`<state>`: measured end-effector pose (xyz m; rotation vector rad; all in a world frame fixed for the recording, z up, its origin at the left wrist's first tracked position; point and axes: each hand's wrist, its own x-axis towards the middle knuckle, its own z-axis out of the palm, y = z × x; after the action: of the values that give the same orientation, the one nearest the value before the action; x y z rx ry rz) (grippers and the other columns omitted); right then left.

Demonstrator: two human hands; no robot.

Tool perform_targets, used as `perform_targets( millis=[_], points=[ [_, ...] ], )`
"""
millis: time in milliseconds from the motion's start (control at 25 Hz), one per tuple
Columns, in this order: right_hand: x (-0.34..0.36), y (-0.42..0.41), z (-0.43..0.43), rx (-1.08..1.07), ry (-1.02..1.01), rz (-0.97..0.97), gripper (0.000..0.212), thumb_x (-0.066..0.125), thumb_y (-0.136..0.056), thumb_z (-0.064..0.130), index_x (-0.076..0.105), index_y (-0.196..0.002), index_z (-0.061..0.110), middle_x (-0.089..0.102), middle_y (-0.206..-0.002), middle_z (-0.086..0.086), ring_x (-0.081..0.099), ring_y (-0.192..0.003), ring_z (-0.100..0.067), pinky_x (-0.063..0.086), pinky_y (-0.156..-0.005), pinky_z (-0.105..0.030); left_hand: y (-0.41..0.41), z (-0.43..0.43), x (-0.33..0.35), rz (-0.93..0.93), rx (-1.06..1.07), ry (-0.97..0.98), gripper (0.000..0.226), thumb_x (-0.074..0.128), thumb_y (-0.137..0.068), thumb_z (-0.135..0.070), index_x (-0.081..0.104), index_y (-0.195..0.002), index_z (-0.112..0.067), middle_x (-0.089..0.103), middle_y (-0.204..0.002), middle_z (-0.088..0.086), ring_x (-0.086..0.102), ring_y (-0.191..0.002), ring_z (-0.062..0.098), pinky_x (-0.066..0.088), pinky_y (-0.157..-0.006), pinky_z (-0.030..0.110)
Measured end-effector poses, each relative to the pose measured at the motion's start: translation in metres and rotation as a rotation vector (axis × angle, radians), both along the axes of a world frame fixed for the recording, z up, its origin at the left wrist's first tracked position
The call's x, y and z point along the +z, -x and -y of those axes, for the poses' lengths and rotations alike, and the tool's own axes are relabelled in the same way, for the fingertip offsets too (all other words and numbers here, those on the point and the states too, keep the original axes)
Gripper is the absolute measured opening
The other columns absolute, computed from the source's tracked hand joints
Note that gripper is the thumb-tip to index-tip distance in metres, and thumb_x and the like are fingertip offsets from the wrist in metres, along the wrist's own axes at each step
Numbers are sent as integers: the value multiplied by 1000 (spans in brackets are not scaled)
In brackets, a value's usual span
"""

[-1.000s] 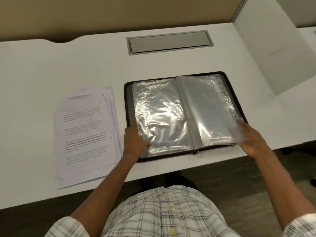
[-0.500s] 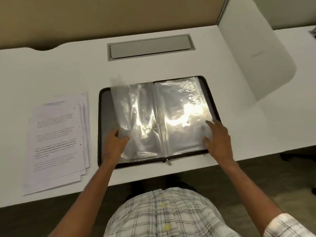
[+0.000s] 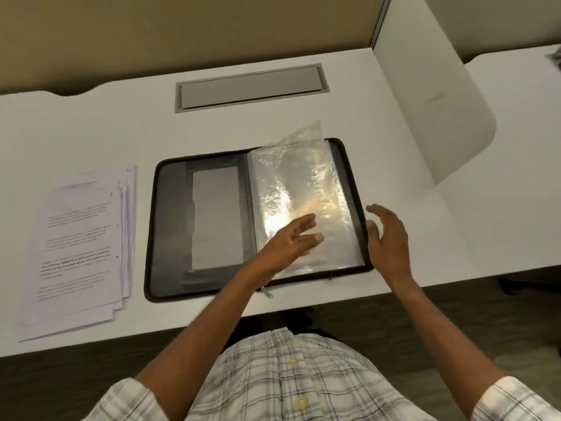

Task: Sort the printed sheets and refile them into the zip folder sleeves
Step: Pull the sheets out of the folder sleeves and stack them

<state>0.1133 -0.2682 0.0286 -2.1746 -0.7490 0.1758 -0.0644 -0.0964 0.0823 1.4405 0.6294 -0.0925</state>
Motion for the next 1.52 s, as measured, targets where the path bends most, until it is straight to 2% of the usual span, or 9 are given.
perform_targets(
  millis=[40, 120, 200, 280, 400, 520, 680, 960, 1520],
  points=[
    [6, 2, -3, -27, -36, 14, 33, 47, -108, 16, 57, -139, 16, 59, -140, -2, 51, -131, -17, 35, -113, -21, 6, -1, -9, 6, 24, -86, 55, 66, -100, -36, 47, -151, -30, 50, -153, -10, 55, -132, 5, 47, -113, 41],
    [11, 12, -12, -16, -89, 69, 32, 45, -109, 15, 57, -139, 15, 60, -139, -1, 52, -129, -16, 35, -111, -17, 26, -12, -34, -25, 94, -484, 44, 63, -103, -28, 53, -146, -26, 52, -151, -7, 50, -137, 12, 43, -116, 48],
    [14, 35, -30, 101, -82, 143, 33, 47, -109, 16, 56, -141, 14, 58, -142, -2, 50, -133, -16, 38, -115, -30, 49, -28, -61, -111, 120, -883, 46, 60, -104, -28, 49, -148, -20, 42, -159, 3, 37, -148, 23, 33, -121, 54],
    [3, 61, -51, 296, 63, 199, 42, 47, -109, 30, 48, -149, 16, 46, -156, -4, 39, -146, -20, 29, -123, -42, 62, -39, -81, -270, 38, -1026, 64, 50, -106, -46, 30, -160, -16, 19, -171, 10, 15, -158, 30, 16, -128, 56],
    [-32, 84, -62, 517, 399, 262, 68, 34, -106, 59, 21, -162, 23, 9, -172, -5, 6, -159, -25, 11, -127, -54, 71, -46, -98, -448, -68, -1083, 91, 25, -100, -77, -3, -166, -20, -14, -172, 4, -16, -158, 25, -5, -127, 55],
    [-52, 80, -50, 556, 516, 311, 76, 26, -103, 68, 5, -164, 27, -7, -172, -1, -9, -158, -23, 11, -126, -56, 77, -46, -103, -457, -126, -1148, 91, 16, -95, -83, -10, -164, -31, -22, -171, 2, -24, -157, 23, -11, -123, 65],
    [-50, 72, -38, 528, 548, 316, 77, 29, -104, 66, 1, -164, 27, -11, -172, -1, -11, -158, -23, 9, -126, -56, 64, -45, -102, -425, -226, -1204, 81, 15, -97, -80, -13, -162, -40, -27, -170, 0, -26, -156, 25, -14, -116, 73],
    [-44, 34, -21, 502, 553, 267, 75, 36, -104, 61, 6, -164, 26, -8, -172, 1, -10, -158, -22, 8, -126, -57, 12, -38, -115, -241, -427, -1285, 70, 9, -105, -67, -8, -164, -33, -17, -172, -4, -19, -158, 19, 0, -119, 73],
    [-35, -90, 41, 555, 542, 230, 75, 41, -105, 59, 6, -164, 30, -7, -172, 4, -11, -158, -19, 4, -127, -55, -99, 33, -113, -245, -360, -1242, 70, 9, -105, -67, -4, -165, -33, -12, -172, -4, -16, -158, 18, -9, -120, 70]
  ],
)
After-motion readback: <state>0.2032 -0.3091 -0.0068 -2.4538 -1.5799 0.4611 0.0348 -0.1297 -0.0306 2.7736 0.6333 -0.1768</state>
